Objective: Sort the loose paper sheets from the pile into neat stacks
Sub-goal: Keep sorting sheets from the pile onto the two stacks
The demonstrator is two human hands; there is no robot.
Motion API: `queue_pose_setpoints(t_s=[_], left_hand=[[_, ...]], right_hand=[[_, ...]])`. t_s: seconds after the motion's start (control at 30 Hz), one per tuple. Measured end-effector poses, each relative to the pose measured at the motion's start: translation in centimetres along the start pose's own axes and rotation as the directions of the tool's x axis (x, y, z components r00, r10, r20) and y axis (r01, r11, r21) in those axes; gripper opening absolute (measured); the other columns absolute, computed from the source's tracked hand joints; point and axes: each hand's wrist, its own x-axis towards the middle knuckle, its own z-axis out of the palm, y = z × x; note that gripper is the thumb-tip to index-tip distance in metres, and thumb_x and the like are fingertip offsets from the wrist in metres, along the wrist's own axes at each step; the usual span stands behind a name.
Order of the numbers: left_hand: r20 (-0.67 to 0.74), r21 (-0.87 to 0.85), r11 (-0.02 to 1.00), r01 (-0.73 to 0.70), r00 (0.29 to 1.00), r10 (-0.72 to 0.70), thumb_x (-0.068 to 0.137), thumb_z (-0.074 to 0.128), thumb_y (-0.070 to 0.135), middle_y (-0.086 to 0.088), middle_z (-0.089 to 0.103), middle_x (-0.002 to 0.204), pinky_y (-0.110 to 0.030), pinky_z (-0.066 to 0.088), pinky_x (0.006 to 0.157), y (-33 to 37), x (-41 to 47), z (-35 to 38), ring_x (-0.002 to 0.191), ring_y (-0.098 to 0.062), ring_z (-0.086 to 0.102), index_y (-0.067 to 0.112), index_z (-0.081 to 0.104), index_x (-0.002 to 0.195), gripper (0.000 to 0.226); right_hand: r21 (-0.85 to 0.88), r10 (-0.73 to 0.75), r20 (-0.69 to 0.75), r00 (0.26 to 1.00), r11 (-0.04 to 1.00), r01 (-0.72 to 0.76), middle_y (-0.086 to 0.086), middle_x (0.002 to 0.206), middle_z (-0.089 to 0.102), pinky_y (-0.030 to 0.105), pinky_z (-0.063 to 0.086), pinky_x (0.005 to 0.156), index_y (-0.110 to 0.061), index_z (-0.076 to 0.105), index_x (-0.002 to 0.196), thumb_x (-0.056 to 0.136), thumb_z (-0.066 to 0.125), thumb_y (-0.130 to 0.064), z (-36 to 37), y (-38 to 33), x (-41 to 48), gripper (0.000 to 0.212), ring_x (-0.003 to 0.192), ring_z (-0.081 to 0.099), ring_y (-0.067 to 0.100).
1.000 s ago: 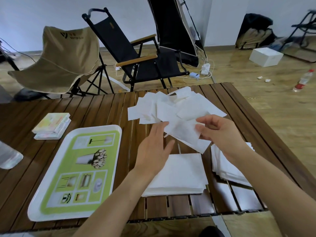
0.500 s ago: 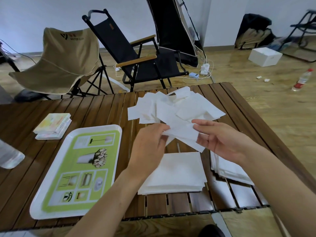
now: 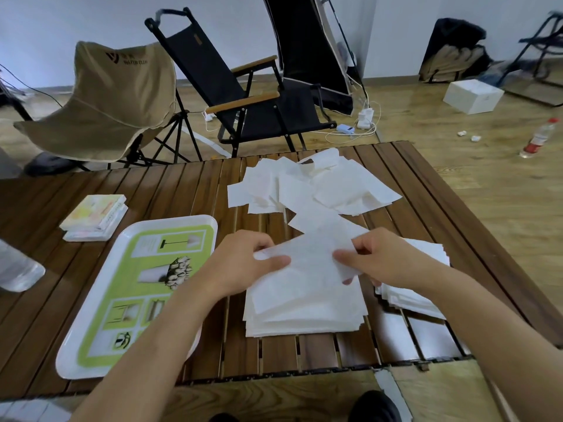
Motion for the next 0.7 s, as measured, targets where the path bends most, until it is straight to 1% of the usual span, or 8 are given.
queue_pose_setpoints(t_s=[0.03,0.13,0.23,0.3,0.37,0.43,0.6,0.7], left_hand=[[0.024,-0.011,0.999,0.038,0.999,-0.038,0.087,0.073,0.053,0.009,0.070,0.079,-0.029,0.046,0.065,-0.6,0.0,0.1,0.077,-0.009,0.065,0.027,0.068,0.076,0.028],[0.023,0.021,0.995,0.096,0.995,-0.096,0.090,0.071,0.048,0.012,0.068,0.087,-0.030,0.049,0.066,-1.7,0.1,1.0,0.084,-0.011,0.065,0.029,0.067,0.081,0.021],[0.077,0.013,0.991,0.136,0.988,-0.137,0.095,0.067,0.041,0.010,0.067,0.094,-0.041,0.062,0.070,-1.9,0.4,2.0,0.085,-0.016,0.068,0.026,0.067,0.089,0.016],[0.089,0.053,0.988,0.142,0.985,-0.146,0.095,0.067,0.042,0.009,0.065,0.094,-0.040,0.062,0.070,-2.1,0.6,2.4,0.083,-0.016,0.068,0.025,0.065,0.088,0.018],[0.089,0.094,0.987,0.132,0.986,-0.140,0.095,0.067,0.044,0.011,0.062,0.093,-0.033,0.056,0.066,-2.3,0.8,2.8,0.081,-0.013,0.065,0.024,0.063,0.086,0.021],[0.101,0.097,0.987,0.130,0.985,-0.140,0.095,0.066,0.043,0.011,0.061,0.093,-0.029,0.053,0.066,-2.5,0.8,3.1,0.080,-0.011,0.063,0.023,0.063,0.089,0.021],[0.111,0.122,0.984,0.126,0.984,-0.140,0.095,0.067,0.044,0.012,0.060,0.095,-0.034,0.058,0.074,-2.8,1.1,3.3,0.085,-0.010,0.061,0.024,0.062,0.091,0.020],[0.105,0.150,0.979,0.135,0.983,-0.152,0.092,0.069,0.046,0.010,0.061,0.094,-0.037,0.057,0.075,-2.8,1.0,3.3,0.084,-0.012,0.062,0.026,0.062,0.089,0.022]], right_hand=[[-0.014,0.054,0.079,0.995,0.998,-0.053,-0.006,0.073,0.078,0.024,0.042,0.055,0.003,0.064,0.084,0.101,0.057,-0.039,0.1,0.4,0.0,0.046,0.051,0.046,0.013],[-0.104,0.162,0.218,0.962,0.984,-0.142,-0.008,0.062,0.073,0.018,0.036,0.049,-0.008,0.063,0.071,0.100,0.057,-0.038,0.5,0.9,-0.1,0.042,0.049,0.043,0.011],[-0.135,0.201,0.210,0.957,0.975,-0.176,-0.005,0.063,0.073,0.017,0.034,0.046,-0.013,0.061,0.066,0.099,0.059,-0.037,0.9,1.1,0.4,0.042,0.046,0.042,0.010],[-0.167,0.223,0.194,0.955,0.967,-0.191,-0.004,0.062,0.073,0.017,0.035,0.046,-0.013,0.060,0.069,0.100,0.059,-0.039,1.1,1.4,0.9,0.041,0.048,0.044,0.012],[-0.198,0.239,0.214,0.947,0.960,-0.197,-0.005,0.061,0.072,0.017,0.034,0.045,-0.013,0.060,0.071,0.100,0.060,-0.040,1.2,1.6,1.0,0.040,0.051,0.046,0.014],[-0.211,0.253,0.255,0.933,0.957,-0.201,-0.005,0.062,0.071,0.016,0.033,0.043,-0.013,0.060,0.072,0.099,0.060,-0.040,1.1,1.7,1.0,0.039,0.047,0.044,0.010],[-0.230,0.277,0.321,0.906,0.951,-0.209,-0.003,0.064,0.072,0.017,0.034,0.043,-0.013,0.064,0.070,0.098,0.063,-0.038,1.2,1.8,1.0,0.037,0.042,0.041,0.007],[-0.358,0.294,0.237,0.926,0.913,-0.198,-0.006,0.059,0.070,0.017,0.040,0.053,-0.015,0.068,0.070,0.096,0.061,-0.050,1.4,1.9,1.1,0.044,0.048,0.050,0.006]])
